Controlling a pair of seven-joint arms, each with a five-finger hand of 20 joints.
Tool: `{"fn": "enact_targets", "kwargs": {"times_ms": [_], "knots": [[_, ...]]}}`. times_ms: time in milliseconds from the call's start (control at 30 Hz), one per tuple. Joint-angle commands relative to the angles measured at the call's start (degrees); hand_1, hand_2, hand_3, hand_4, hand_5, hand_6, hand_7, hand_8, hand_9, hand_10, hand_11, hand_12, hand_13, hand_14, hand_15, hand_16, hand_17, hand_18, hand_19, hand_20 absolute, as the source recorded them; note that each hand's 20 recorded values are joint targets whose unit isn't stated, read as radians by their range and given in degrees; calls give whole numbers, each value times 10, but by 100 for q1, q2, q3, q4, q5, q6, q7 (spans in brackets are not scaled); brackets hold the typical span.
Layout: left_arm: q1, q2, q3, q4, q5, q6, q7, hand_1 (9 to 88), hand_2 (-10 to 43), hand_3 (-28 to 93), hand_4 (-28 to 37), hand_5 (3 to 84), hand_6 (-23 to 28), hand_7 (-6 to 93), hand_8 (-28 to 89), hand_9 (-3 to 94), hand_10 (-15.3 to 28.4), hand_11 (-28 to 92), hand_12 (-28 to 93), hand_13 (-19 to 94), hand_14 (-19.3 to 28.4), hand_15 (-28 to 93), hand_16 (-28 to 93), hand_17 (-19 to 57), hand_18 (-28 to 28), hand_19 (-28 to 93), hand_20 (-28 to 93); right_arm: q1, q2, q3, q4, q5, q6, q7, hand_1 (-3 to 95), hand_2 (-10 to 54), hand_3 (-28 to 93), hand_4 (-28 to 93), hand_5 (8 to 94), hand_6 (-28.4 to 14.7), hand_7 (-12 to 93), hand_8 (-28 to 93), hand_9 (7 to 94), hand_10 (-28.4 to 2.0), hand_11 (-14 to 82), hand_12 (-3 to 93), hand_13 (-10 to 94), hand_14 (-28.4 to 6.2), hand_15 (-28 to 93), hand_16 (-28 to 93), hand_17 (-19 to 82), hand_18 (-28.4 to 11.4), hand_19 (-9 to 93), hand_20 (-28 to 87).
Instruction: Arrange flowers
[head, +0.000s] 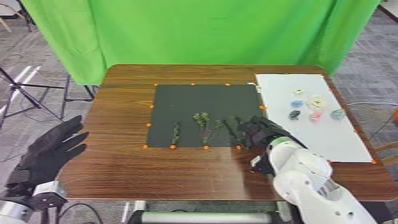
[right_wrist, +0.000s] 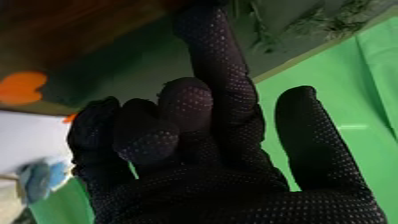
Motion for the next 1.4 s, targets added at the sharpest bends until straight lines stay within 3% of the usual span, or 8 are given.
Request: {"fn": "enact_targets", "kwargs": {"times_ms": [33, 433, 633, 833, 967, 1067, 1267, 1400], "knots": [[46, -30, -22, 6, 8, -65, -27, 241, -36, 696, -259, 263, 17, 183, -97, 201, 95, 135, 189, 151, 122, 198, 62, -104, 170, 347, 103, -59, -153, -64, 97, 318, -75, -78, -26, 380, 752, -121, 799, -20, 381, -82, 708, -164, 616, 546, 621, -181, 861, 421, 209, -255, 813, 620], [57, -92, -34, -12, 30, -44, -22, 241, -33, 695, -259, 263, 18, 183, -97, 201, 95, 134, 187, 151, 122, 201, 61, -104, 170, 347, 103, -58, 1, 55, 48, -565, 218, 73, -26, 352, 757, -125, 794, -21, 386, -80, 707, -158, 619, 540, 627, -177, 862, 413, 214, -257, 814, 617], [56, -100, -35, -19, 33, -20, -13, 240, -34, 695, -258, 263, 18, 182, -96, 201, 95, 135, 187, 151, 122, 201, 61, -103, 170, 347, 103, -22, 219, 307, 6, -961, 655, 225, -14, 283, 779, -133, 787, -22, 404, -79, 711, -155, 624, 540, 631, -175, 863, 412, 220, -260, 819, 611], [36, -107, -9, -14, 35, -17, -29, 241, -33, 695, -259, 263, 18, 183, -96, 201, 95, 136, 187, 151, 123, 200, 61, -103, 170, 347, 103, 97, 588, 118, 431, -2022, 2337, 188, 166, 60, 818, -184, 652, -35, 494, -124, 618, -151, 634, 529, 563, -162, 855, 388, 201, -245, 808, 599], [48, -113, -12, -28, 38, -18, -20, 241, -33, 696, -257, 263, 18, 182, -96, 201, 95, 136, 186, 151, 123, 201, 61, -104, 170, 347, 103, 180, 831, 6, 686, -2571, 2519, 204, 271, -43, 861, -243, 479, -40, 555, -137, 463, -158, 637, 475, 461, -142, 836, 324, 152, -221, 768, 595], [112, -22, -13, -34, -14, 55, 68, 242, -34, 696, -258, 263, 17, 183, -97, 201, 95, 137, 186, 151, 122, 201, 61, -104, 170, 347, 103, 186, 964, 24, 791, -2567, 2194, 133, 302, -76, 889, -258, 393, -38, 530, -211, 381, -144, 560, 389, 390, -120, 765, 258, 114, -214, 713, 560], [98, -55, -78, -43, 14, 21, 44, 241, -33, 697, -257, 262, 18, 184, -97, 202, 95, 136, 186, 151, 123, 201, 61, -104, 170, 347, 103, 240, 1015, 80, 1042, -2430, 1609, 79, 334, -95, 902, -279, 356, -32, 407, -172, 390, -110, 304, 272, 393, -94, 531, 190, 88, -206, 641, 472], [121, -53, -108, -41, 8, 13, 45, 242, -34, 698, -258, 262, 17, 184, -97, 202, 95, 137, 186, 151, 123, 201, 61, -104, 170, 347, 103, 324, 1064, 29, 1257, -2375, 1624, -50, 339, -95, 901, -282, 337, -39, 385, -159, 362, -108, 233, 256, 417, -77, 413, 197, 105, -187, 634, 421]]}}
